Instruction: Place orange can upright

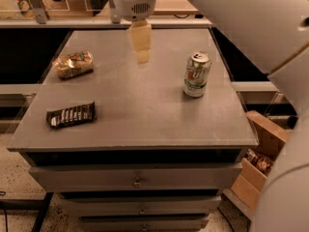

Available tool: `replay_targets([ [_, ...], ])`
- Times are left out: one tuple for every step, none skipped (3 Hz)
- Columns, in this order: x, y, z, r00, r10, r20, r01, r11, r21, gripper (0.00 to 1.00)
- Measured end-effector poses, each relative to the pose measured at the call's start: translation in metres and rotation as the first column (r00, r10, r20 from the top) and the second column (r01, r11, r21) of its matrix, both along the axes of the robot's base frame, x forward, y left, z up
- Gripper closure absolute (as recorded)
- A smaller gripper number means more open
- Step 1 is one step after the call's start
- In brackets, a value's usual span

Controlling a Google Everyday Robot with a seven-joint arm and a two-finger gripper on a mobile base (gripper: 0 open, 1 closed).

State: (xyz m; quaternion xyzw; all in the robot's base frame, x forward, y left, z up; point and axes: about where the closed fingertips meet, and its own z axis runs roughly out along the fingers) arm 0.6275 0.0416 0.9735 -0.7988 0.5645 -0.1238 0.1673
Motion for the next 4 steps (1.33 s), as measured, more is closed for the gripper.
replay_targets([
  [0.03,0.024,-0.011,0.9994,0.035,-0.003,-0.035,0.998,0.053,0.0],
  [0.055,0.051,-0.024,0.9971,0.071,-0.027,-0.068,0.993,0.098,0.0],
  [0.072,0.078,-0.038,0.9925,0.095,-0.076,-0.083,0.986,0.146,0.0],
  [0.085,0.108,-0.048,0.9907,0.099,-0.093,-0.081,0.98,0.184,0.0],
])
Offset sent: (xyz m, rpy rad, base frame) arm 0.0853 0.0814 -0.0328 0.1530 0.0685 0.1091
